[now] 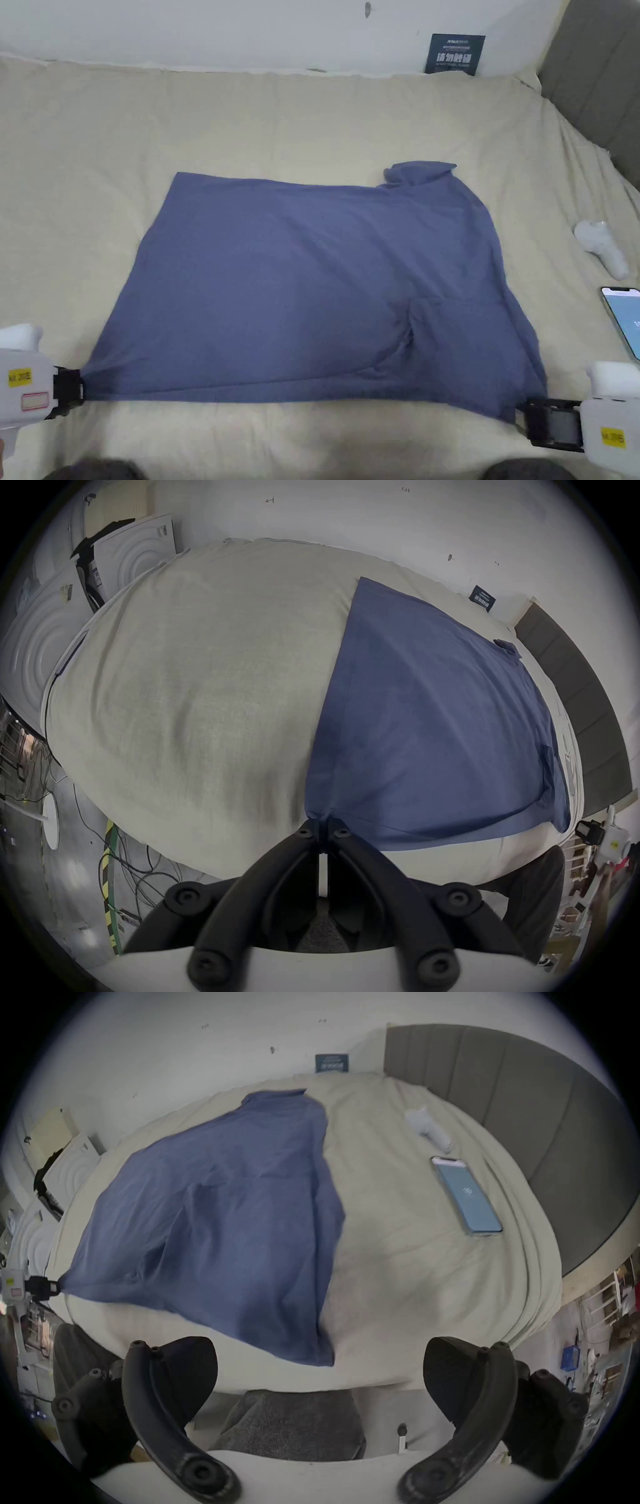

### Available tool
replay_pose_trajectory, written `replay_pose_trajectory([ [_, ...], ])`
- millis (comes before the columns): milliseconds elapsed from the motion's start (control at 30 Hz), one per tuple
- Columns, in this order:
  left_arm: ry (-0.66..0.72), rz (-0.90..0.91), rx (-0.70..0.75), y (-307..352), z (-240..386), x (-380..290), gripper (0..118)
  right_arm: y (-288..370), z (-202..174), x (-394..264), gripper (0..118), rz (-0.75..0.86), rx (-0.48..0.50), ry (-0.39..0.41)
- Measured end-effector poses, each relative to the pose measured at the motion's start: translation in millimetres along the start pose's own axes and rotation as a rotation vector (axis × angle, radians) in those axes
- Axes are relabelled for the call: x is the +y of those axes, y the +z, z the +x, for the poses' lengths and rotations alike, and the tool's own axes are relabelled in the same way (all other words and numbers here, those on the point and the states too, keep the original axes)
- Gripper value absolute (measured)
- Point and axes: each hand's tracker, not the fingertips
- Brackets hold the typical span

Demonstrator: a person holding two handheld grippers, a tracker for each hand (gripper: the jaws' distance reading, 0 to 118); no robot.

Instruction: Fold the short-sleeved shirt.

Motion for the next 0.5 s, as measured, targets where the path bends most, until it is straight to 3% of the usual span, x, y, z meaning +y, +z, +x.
replay_pose_trajectory([
  [67, 0.005, 0.001, 0.003, -1.5, -0.4, 1.1, 2, -7.1, -2.6, -3.6, 117, -0.024, -0.026, 0.034],
  [100, 0.010, -0.006, 0.001, -2.6, -0.5, 1.9, 2, -8.9, -1.6, -3.4, 107, -0.020, -0.035, 0.046],
  [200, 0.019, -0.002, -0.001, -0.7, 2.0, -0.3, 2, -12.0, -1.9, -5.0, 49, -0.008, -0.057, 0.063],
  [300, 0.027, 0.002, -0.005, 0.8, 1.4, -0.1, 2, -10.7, 3.1, -7.1, 0, -0.004, -0.046, 0.043],
  [500, 0.030, 0.000, -0.010, 5.3, -0.7, -1.2, 2, 3.3, 11.7, -9.0, 0, 0.038, -0.021, -0.003],
])
